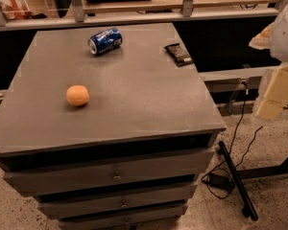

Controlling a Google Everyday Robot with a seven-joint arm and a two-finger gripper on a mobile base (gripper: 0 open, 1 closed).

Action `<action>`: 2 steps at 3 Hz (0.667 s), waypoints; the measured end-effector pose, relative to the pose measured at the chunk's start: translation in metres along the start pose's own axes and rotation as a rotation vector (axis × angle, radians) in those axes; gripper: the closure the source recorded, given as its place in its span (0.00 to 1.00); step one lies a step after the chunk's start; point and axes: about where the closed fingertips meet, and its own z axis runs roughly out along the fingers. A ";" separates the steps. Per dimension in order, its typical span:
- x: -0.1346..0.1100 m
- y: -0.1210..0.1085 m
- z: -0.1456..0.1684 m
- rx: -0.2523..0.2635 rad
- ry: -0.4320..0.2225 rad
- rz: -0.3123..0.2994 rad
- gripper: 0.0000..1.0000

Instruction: Move rxbar chocolate near orange

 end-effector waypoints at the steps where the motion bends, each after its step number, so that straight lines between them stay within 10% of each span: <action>1: -0.001 -0.001 -0.001 0.004 -0.003 0.002 0.00; 2: 0.002 -0.014 0.010 0.027 -0.107 0.115 0.00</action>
Offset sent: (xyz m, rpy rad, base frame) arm 0.0672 -0.0285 -0.0247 0.5111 -0.1268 -0.3521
